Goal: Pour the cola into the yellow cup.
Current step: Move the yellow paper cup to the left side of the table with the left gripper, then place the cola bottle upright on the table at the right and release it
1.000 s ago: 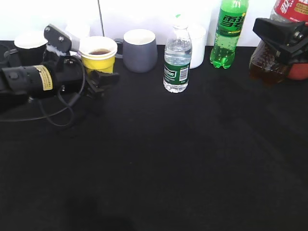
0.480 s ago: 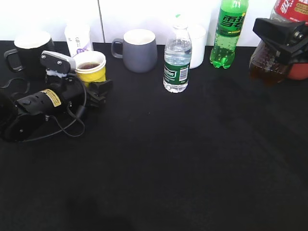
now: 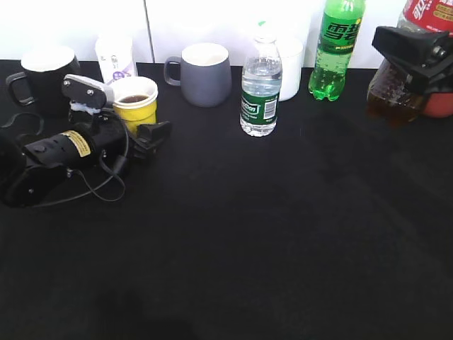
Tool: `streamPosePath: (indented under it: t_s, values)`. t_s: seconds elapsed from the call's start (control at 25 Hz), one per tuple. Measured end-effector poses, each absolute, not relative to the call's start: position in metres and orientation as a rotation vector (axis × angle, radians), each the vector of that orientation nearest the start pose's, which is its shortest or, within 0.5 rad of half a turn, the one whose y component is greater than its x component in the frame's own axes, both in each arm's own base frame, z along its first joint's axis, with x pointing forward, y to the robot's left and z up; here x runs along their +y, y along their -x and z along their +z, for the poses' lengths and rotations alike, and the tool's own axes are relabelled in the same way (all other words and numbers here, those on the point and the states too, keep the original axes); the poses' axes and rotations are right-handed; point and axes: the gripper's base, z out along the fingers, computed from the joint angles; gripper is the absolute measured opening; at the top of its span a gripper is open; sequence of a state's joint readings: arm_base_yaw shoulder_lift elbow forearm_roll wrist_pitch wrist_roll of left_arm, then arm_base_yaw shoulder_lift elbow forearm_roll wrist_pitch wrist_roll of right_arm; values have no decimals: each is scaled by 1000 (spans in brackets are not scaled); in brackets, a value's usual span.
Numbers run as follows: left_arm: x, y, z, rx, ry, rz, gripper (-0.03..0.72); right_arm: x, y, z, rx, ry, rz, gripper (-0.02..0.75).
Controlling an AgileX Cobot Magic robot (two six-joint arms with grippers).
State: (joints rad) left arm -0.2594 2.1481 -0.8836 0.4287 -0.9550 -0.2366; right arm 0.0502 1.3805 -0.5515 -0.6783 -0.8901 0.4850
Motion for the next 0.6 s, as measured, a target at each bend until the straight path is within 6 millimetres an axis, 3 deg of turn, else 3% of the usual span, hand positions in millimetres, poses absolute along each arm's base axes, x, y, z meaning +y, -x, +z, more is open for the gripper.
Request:
streamPosePath:
  t_s: [0.24, 0.32, 0.48, 0.6]
  values:
    - [-117, -335, 99, 1844, -468, -474, 636, 51, -270, 245, 1581, 344, 396, 501]
    - [-112, -319, 102, 1865, -459, -473, 636, 45, -284, 221, 1635, 253, 368, 501]
    - [-104, -291, 127, 1843, -456, -468, 630, 44, -317, 170, 1649, 277, 306, 501]
    - [-101, -270, 145, 1801, -489, -475, 619, 45, -340, 149, 1659, 315, 258, 501]
